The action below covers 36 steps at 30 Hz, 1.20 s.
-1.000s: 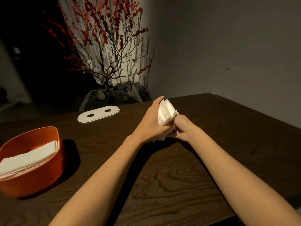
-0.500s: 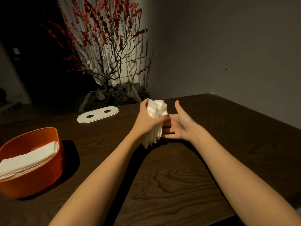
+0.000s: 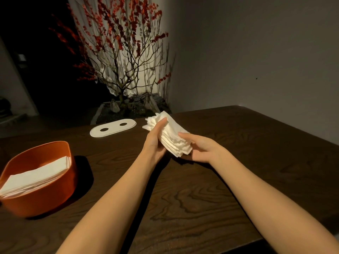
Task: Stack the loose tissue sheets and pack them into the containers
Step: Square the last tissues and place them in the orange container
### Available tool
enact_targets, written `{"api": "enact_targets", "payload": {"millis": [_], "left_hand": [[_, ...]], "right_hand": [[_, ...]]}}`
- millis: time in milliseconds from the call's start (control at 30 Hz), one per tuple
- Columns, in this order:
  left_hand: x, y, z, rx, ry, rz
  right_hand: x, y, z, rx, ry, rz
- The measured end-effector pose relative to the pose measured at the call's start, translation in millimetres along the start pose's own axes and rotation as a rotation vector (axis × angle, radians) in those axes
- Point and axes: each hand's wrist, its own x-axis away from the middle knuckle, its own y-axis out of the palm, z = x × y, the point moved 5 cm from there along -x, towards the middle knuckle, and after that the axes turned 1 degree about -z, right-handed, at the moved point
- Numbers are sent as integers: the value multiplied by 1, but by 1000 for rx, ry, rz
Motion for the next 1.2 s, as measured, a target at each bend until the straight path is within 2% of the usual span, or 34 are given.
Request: {"api": "enact_targets", "payload": {"millis": [67, 133, 200, 267, 333, 467, 667, 800, 900, 1033, 1100, 1200], "left_hand": [[-1, -7, 1, 9, 3, -30], [-4, -15, 4, -79, 36, -36], [-8, -24, 11, -336, 142, -29], [-10, -29, 16, -554, 218, -55], [-10, -33, 17, -728, 239, -76], [-13, -33, 14, -1098, 233, -83], [-12, -34, 9, -1067, 105, -53], [-14, -20, -7, -1042, 74, -105], [-19, -22, -4, -993, 160, -24], [-21, -29, 4, -1152, 309, 30], [-19, -27, 5, -1145, 385, 74], [-14, -19, 8, -1100, 507, 83]], "right_hand": [[0, -2, -10, 96, -144, 12], [3, -9, -22, 347, -370, 115], [7, -11, -32, 515, -543, 185], [8, -12, -36, 619, -635, 185], [5, -15, -35, 679, -641, 176], [-4, -25, -23, 696, -469, 181], [-2, -25, -22, 483, -515, 294], [-6, -16, -15, 481, -577, 336], [-6, -16, -18, 445, -619, 390], [-7, -32, -21, 370, -544, 493], [-8, -28, -20, 436, -532, 448], [-4, -15, -21, 476, -633, 351]]}}
